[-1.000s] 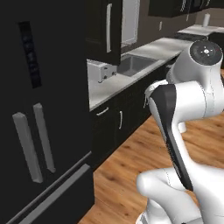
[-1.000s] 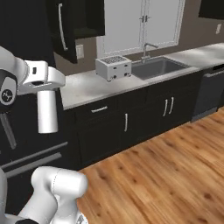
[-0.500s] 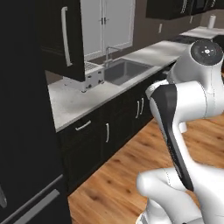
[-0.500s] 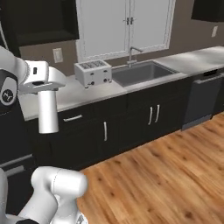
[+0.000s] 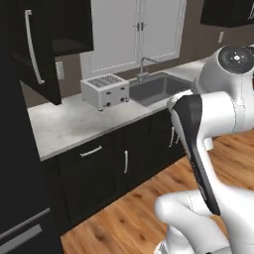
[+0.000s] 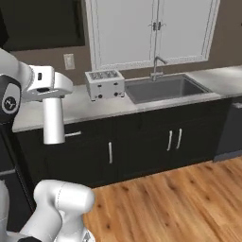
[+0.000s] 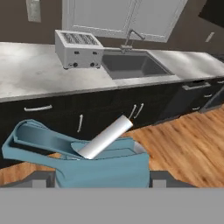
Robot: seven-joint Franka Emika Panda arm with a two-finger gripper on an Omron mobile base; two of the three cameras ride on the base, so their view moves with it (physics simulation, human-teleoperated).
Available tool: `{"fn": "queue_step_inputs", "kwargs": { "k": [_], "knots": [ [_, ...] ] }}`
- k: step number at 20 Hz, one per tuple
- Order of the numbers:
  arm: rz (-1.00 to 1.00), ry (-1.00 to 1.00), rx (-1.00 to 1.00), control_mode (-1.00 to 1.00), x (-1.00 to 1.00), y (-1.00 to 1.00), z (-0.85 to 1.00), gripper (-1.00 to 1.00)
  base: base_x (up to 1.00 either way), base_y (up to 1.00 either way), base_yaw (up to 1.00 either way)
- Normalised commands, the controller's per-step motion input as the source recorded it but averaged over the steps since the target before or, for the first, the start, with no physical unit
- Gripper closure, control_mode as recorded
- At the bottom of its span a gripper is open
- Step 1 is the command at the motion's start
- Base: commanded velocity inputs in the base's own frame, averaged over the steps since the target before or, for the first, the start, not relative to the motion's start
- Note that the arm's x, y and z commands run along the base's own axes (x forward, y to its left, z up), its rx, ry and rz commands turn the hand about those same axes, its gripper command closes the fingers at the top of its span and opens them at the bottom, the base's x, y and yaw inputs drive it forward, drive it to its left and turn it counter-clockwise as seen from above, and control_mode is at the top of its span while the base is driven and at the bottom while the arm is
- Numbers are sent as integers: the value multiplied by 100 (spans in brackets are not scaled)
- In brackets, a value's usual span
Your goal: Sort all alcoholic drinks to one cabinet, and non-alcoholic drinks to the other.
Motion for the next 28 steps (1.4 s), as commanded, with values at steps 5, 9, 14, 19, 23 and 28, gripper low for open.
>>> {"fn": "queue_step_inputs", "kwargs": {
  "k": [5,9,14,19,23,28],
  "knots": [
    [0,0,0,100,0,0,0,100,63,-48,46],
    [0,0,0,100,0,0,0,100,61,-33,43],
    [0,0,0,100,0,0,0,100,59,-8,29],
    [0,0,0,100,0,0,0,100,44,16,0],
    [0,0,0,100,0,0,0,100,51,12,1],
    [0,0,0,100,0,0,0,100,56,3,10]
  ]
}}
